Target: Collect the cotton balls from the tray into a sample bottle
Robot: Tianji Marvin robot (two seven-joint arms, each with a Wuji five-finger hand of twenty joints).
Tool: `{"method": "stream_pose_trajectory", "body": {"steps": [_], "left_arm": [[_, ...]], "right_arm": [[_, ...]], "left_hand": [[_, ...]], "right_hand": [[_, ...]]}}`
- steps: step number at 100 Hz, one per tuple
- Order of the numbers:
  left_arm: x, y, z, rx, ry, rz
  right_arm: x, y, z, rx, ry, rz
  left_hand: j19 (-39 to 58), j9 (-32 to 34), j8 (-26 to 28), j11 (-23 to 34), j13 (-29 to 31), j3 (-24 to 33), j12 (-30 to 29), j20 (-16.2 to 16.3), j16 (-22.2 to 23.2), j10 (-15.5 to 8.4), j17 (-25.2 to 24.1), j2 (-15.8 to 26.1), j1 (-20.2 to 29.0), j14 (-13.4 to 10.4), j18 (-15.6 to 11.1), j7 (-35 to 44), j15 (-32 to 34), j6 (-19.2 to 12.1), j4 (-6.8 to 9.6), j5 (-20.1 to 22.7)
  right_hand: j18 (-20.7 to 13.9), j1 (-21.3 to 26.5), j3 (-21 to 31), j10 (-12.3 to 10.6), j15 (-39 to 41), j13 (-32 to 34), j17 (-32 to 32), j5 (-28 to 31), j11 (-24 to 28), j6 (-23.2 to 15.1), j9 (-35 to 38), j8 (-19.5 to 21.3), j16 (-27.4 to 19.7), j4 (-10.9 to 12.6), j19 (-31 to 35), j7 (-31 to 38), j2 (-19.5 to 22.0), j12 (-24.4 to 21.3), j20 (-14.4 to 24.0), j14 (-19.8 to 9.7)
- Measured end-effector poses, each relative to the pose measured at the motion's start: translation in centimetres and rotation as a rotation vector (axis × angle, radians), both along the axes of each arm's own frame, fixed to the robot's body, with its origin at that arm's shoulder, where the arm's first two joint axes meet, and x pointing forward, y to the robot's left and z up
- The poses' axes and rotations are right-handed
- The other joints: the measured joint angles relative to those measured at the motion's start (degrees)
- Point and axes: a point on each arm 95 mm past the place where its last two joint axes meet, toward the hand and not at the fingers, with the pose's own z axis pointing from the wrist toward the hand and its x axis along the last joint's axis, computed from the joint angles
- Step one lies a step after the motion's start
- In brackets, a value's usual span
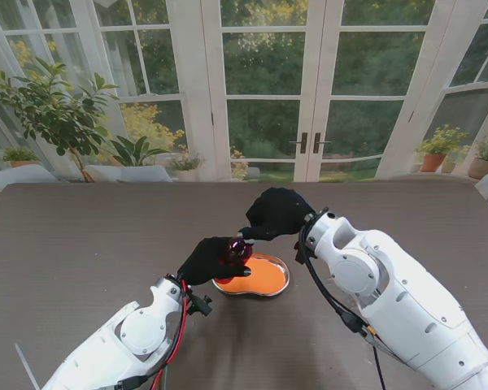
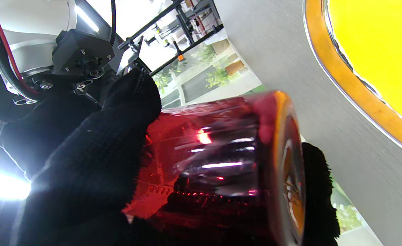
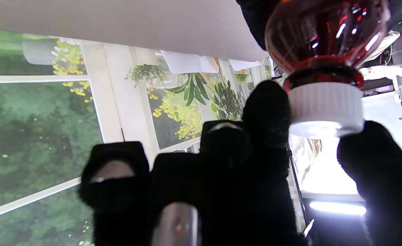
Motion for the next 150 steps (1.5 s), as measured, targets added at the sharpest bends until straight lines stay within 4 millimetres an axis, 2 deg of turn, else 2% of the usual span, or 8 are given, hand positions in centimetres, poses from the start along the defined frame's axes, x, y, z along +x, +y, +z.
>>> {"method": "stream_pose_trajectory", "body": {"steps": [32, 48, 61, 85, 103, 132, 139, 150], "left_arm": [[0.0, 0.0, 0.0, -0.001, -0.002, 0.000], [0.0, -0.2, 0.1, -0.003, -0.003, -0.002], [-0.1, -0.2, 0.1, -0.005, -0.002, -0.004], [-0.1, -0.3, 0.1, -0.007, -0.001, -0.003], [0.0, -0.5, 0.1, -0.009, -0.003, -0.007], [0.1, -0.5, 0.2, -0.013, -0.006, -0.004], [0.1, -0.5, 0.2, -0.013, -0.007, -0.004], [0.1, -0.5, 0.2, -0.013, -0.007, -0.003]], "right_arm": [[-0.1, 0.0, -0.3, -0.002, 0.016, -0.021], [-0.1, -0.5, -0.3, 0.000, 0.027, -0.041], [-0.2, -0.8, -0.2, 0.006, 0.037, -0.058], [-0.6, -1.2, 0.0, 0.102, 0.026, -0.051], [-1.1, -0.7, -0.1, 0.111, 0.026, 0.007], [-1.1, -0.2, -0.9, 0.107, 0.043, 0.049], [-1.1, -0.1, -1.1, 0.107, 0.046, 0.055], [-1.1, -0.1, -1.3, 0.110, 0.052, 0.060]], "left_hand": [[0.0, 0.0, 0.0, 0.0, 0.0, 0.0, -0.1, 0.0, 0.0, 0.0, 0.0, 0.0, 0.0, 0.0, 0.1, 0.0, 0.0, 0.0, 0.00, 0.0], [0.0, 0.0, 0.0, 0.0, 0.0, 0.0, -0.1, 0.0, 0.0, 0.0, 0.0, 0.0, 0.0, 0.0, 0.1, 0.0, 0.0, 0.0, -0.01, 0.0], [0.0, 0.0, 0.0, 0.0, 0.0, 0.0, -0.1, 0.0, 0.0, 0.0, 0.0, 0.0, 0.0, 0.0, 0.1, 0.0, 0.0, 0.0, 0.00, 0.0], [0.0, 0.0, 0.0, 0.0, -0.1, 0.0, -0.1, 0.0, 0.0, 0.0, 0.0, 0.0, 0.0, 0.0, 0.1, 0.0, 0.0, 0.0, -0.01, 0.0], [0.0, 0.0, 0.0, 0.0, -0.1, 0.0, -0.1, 0.0, 0.0, 0.0, 0.0, 0.0, 0.0, 0.0, 0.1, 0.0, 0.0, 0.0, -0.01, 0.0], [0.0, 0.0, 0.0, 0.0, -0.1, 0.0, -0.1, 0.0, 0.0, 0.0, 0.0, 0.0, 0.0, 0.0, 0.1, 0.0, 0.0, 0.0, -0.01, 0.0], [0.0, 0.0, 0.0, 0.0, -0.1, 0.0, -0.1, 0.0, 0.0, 0.0, 0.0, 0.0, 0.0, 0.0, 0.1, 0.0, 0.0, 0.0, -0.01, 0.0], [0.0, 0.0, 0.0, 0.0, -0.1, 0.0, -0.1, 0.0, 0.0, 0.0, 0.0, 0.0, 0.0, 0.0, 0.1, 0.0, 0.0, 0.0, -0.01, 0.0]], "right_hand": [[1.0, -1.9, -2.4, 0.2, 1.5, 0.0, 0.5, 0.1, 3.0, 0.0, 0.1, 0.2, 1.0, 1.7, 0.5, 2.8, 10.2, -2.3, 0.0, 0.8], [1.0, -7.4, -14.4, 0.2, -7.1, 0.0, -4.7, -2.0, -9.1, -0.2, 0.2, -2.8, -3.1, 3.1, -0.1, -11.4, 18.4, -3.5, 0.0, 0.8], [0.9, -7.9, -21.2, 0.3, -19.4, -0.7, -7.7, -15.8, -17.9, -0.1, -6.7, -2.8, -8.6, 4.6, -1.9, -21.1, 19.4, -2.8, 0.0, 0.9], [-0.1, 0.6, -26.5, 2.1, -46.0, -4.1, -11.7, -36.1, -22.9, -0.2, -25.8, -2.6, -15.5, 5.2, -8.9, -19.4, 4.0, -11.5, 0.0, 2.6], [-0.3, 5.3, -24.8, 2.5, -52.8, -5.8, -11.9, -37.5, -22.7, -0.8, -31.5, -2.6, -17.9, 5.9, -13.0, -16.7, -2.9, -15.0, -1.4, 2.7], [-2.6, 25.2, -31.5, 2.9, -53.0, -4.2, -7.5, -34.2, -20.6, -2.5, -31.2, -2.6, -18.4, 7.0, -15.2, -12.1, -8.2, -16.3, -3.1, 1.7], [-3.1, 16.8, -0.7, 3.0, -51.7, -3.4, -6.3, -32.8, -19.7, -2.7, -29.8, -2.6, -17.8, 4.2, -15.3, -10.7, -26.9, -16.3, -3.6, 1.2], [-4.5, 14.1, 10.5, 3.0, -49.1, -2.7, -4.7, -31.1, -18.4, -2.8, -28.3, -2.0, -16.4, 2.6, -15.3, -9.5, -32.7, -15.3, -3.7, 0.0]]}}
